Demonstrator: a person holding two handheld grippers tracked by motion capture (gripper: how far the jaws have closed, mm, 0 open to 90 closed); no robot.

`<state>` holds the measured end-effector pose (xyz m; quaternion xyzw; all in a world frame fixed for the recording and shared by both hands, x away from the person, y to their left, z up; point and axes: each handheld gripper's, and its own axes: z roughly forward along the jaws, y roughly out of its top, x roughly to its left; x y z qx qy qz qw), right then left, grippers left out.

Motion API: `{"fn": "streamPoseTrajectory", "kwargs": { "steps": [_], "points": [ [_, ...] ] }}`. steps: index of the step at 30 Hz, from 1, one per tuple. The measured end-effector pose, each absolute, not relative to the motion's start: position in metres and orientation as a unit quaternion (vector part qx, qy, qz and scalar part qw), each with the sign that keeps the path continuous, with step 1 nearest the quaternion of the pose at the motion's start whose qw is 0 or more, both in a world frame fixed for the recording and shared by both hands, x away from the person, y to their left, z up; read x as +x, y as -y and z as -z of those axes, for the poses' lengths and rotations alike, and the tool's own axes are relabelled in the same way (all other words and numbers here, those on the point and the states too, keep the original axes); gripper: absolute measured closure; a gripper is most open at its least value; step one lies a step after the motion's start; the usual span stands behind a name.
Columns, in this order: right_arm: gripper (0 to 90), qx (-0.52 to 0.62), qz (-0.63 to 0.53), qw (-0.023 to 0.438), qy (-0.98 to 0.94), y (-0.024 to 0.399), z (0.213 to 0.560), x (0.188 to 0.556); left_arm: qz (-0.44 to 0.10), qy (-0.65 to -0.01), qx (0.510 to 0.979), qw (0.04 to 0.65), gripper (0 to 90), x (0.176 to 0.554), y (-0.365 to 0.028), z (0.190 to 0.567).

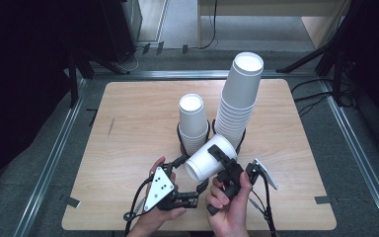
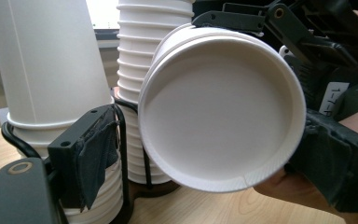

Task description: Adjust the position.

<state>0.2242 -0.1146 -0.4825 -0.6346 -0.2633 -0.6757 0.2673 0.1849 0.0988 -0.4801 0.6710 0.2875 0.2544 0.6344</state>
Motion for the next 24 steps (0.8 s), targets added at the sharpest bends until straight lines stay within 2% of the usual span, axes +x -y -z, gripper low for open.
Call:
{"fn": "streamPoseTrajectory", "kwargs": {
  "steps": [9, 24],
  "points": [
    [15.5, -0.64, 0.685, 0.241, 0.251, 0.127, 0.482, 0.226, -0.249, -0.281, 0.679, 0.631, 6.9, 0.183, -0.097, 0.479],
    [15.4, -0.627, 0.713, 0.131, 0.284, 0.16, 0.476, 0.225, -0.225, -0.292, 0.69, 0.623, 3.6, 0.188, -0.1, 0.485]
  ]
}}
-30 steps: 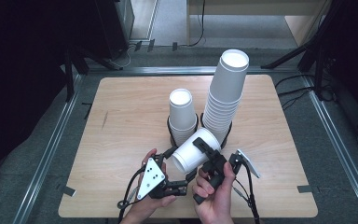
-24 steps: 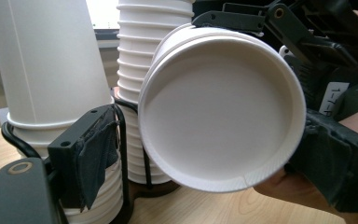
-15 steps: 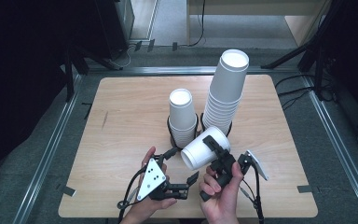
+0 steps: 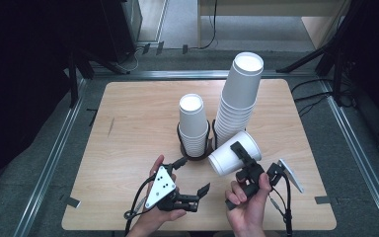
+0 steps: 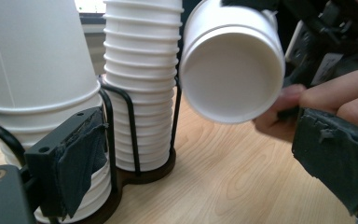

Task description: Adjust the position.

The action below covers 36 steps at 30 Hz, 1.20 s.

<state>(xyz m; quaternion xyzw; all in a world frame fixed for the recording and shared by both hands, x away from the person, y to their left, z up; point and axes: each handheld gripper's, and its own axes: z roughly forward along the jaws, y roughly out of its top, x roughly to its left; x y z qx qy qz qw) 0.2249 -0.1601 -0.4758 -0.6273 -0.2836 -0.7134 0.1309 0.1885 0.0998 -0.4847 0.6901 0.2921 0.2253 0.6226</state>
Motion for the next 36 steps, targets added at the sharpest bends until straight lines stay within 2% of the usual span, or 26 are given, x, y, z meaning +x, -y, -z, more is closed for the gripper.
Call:
{"fn": "streamPoseTrajectory", "kwargs": {
  "steps": [4, 8, 15, 27, 36],
  "points": [
    [15.3, -0.599, 0.728, 0.098, 0.319, 0.166, 0.473, 0.224, -0.224, -0.296, 0.692, 0.62, 3.6, 0.19, -0.102, 0.486],
    [15.1, -0.576, 0.735, 0.025, 0.358, 0.17, 0.467, 0.221, -0.222, -0.3, 0.694, 0.616, 3.6, 0.191, -0.104, 0.488],
    [15.0, -0.56, 0.728, -0.04, 0.393, 0.182, 0.461, 0.219, -0.219, -0.305, 0.697, 0.611, 3.6, 0.191, -0.107, 0.49],
    [15.1, -0.529, 0.669, -0.229, 0.469, 0.2, 0.447, 0.214, -0.229, -0.351, 0.686, 0.594, 3.6, 0.2, -0.134, 0.501],
    [15.0, -0.483, 0.633, -0.349, 0.495, 0.209, 0.445, 0.22, -0.248, -0.376, 0.68, 0.579, 3.6, 0.201, -0.156, 0.507]
  ]
}}
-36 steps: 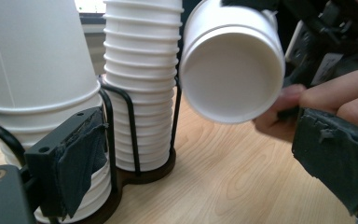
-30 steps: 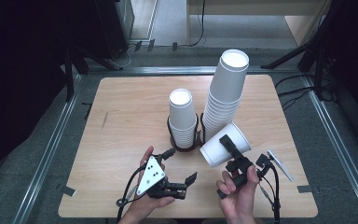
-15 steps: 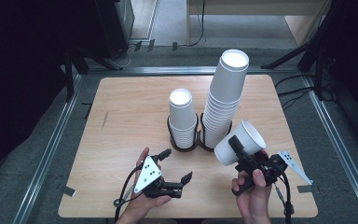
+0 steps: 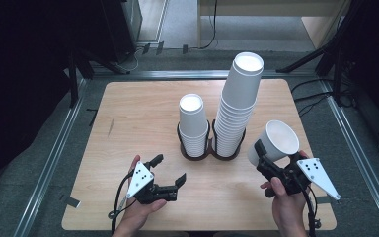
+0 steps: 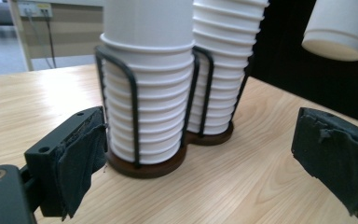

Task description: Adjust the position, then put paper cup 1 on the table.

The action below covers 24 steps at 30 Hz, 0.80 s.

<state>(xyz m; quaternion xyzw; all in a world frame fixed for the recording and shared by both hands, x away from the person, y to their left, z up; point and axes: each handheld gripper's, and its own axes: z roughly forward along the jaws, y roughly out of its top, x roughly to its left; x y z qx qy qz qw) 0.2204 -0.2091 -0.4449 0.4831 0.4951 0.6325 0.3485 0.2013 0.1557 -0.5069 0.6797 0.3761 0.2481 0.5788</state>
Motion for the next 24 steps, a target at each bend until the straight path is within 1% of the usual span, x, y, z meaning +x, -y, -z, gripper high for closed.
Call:
{"fn": "streamPoseTrajectory", "kwargs": {
  "steps": [5, 8, 17, 24],
  "points": [
    [14.8, 0.46, -0.604, 0.416, -0.501, 0.213, 0.444, 0.227, -0.252, -0.401, 0.667, 0.575, 3.6, 0.205, -0.172, 0.513],
    [14.8, 0.457, -0.593, 0.437, -0.499, 0.217, 0.443, 0.235, -0.255, -0.406, 0.666, 0.572, 3.6, 0.207, -0.177, 0.516],
    [14.6, 0.46, -0.568, 0.45, -0.513, 0.224, 0.452, 0.263, -0.251, -0.427, 0.66, 0.565, 3.6, 0.211, -0.188, 0.526],
    [14.5, 0.472, -0.551, 0.446, -0.524, 0.229, 0.468, 0.292, -0.249, -0.436, 0.656, 0.563, 3.6, 0.213, -0.191, 0.528]
  ]
}}
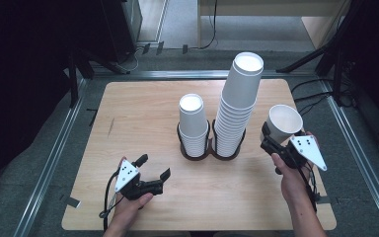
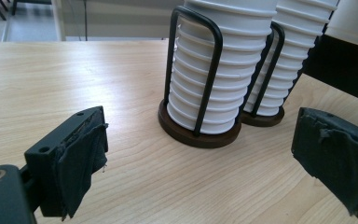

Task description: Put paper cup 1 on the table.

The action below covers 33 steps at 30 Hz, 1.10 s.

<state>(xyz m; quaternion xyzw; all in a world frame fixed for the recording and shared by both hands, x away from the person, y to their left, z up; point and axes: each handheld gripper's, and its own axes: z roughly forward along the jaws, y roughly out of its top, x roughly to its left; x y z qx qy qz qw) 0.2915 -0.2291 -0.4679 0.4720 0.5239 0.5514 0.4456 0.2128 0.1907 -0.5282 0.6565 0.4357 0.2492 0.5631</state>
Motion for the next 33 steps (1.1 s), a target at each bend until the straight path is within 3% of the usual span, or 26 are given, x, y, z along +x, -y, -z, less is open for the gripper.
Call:
{"fn": "streamPoseTrajectory", "kwargs": {
  "steps": [18, 33],
  "points": [
    [14.6, 0.498, -0.489, 0.479, -0.533, 0.248, 0.514, 0.348, -0.255, -0.44, 0.657, 0.557, 3.6, 0.214, -0.194, 0.529],
    [14.9, 0.519, -0.475, 0.45, -0.55, 0.258, 0.536, 0.371, -0.253, -0.435, 0.662, 0.556, 3.6, 0.213, -0.189, 0.53]
  ]
}}
